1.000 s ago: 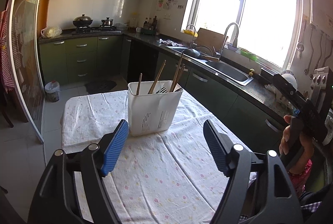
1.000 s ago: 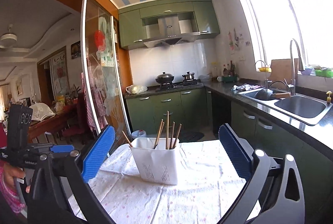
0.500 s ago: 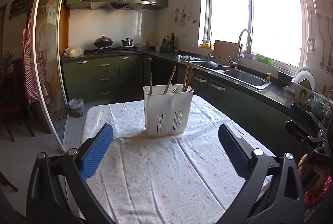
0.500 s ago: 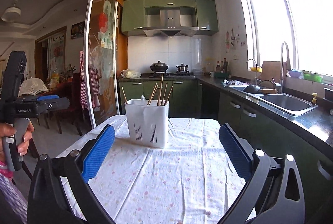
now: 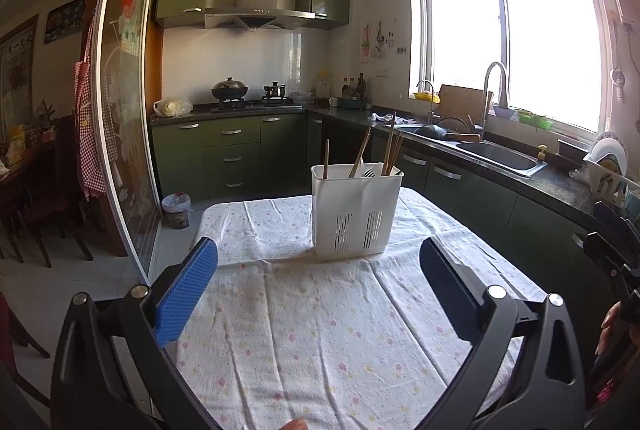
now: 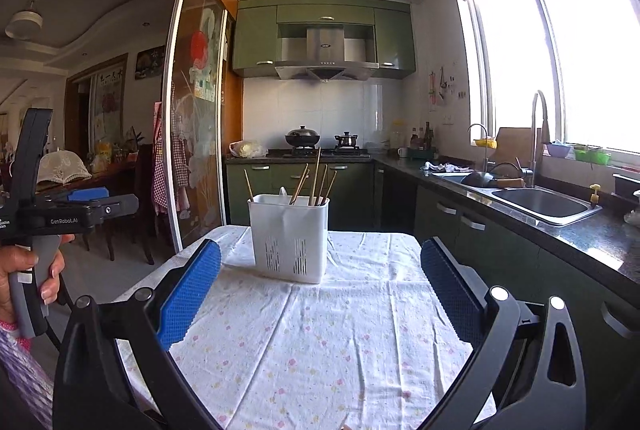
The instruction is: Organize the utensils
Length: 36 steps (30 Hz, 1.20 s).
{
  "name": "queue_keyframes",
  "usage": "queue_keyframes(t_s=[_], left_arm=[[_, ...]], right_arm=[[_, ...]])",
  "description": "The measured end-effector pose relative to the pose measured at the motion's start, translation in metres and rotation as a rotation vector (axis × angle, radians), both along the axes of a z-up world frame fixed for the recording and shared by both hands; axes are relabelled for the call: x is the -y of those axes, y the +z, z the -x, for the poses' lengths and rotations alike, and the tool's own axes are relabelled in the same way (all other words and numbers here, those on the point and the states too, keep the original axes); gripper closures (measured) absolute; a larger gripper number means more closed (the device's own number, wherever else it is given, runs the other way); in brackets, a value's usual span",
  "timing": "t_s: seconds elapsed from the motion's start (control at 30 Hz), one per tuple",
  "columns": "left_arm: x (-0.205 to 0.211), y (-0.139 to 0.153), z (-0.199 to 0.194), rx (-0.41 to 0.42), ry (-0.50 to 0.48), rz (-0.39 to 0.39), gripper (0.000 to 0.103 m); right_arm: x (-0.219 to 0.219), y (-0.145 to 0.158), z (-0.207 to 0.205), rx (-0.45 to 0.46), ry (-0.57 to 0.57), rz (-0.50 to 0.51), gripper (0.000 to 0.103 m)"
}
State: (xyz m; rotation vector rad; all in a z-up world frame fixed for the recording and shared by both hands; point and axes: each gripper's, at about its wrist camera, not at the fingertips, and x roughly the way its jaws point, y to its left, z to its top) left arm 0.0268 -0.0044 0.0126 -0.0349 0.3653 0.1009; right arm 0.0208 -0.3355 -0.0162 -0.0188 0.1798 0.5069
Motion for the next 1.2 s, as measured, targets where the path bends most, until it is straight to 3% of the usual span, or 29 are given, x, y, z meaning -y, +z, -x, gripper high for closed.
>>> queue_keyframes(t_s=[0.13, 1.2], left_arm=[[0.005, -0.003, 0.000, -0.012, -0.007, -0.029, 0.007], [-0.001, -0.005, -0.001, -0.019, 0.016, -0.016, 0.007]], right_arm=[[0.001, -0.001, -0.007, -0.021, 0.002, -0.017, 0.005], [-0.004, -0.001, -0.014, -0.020, -0.008, -0.021, 0.005]])
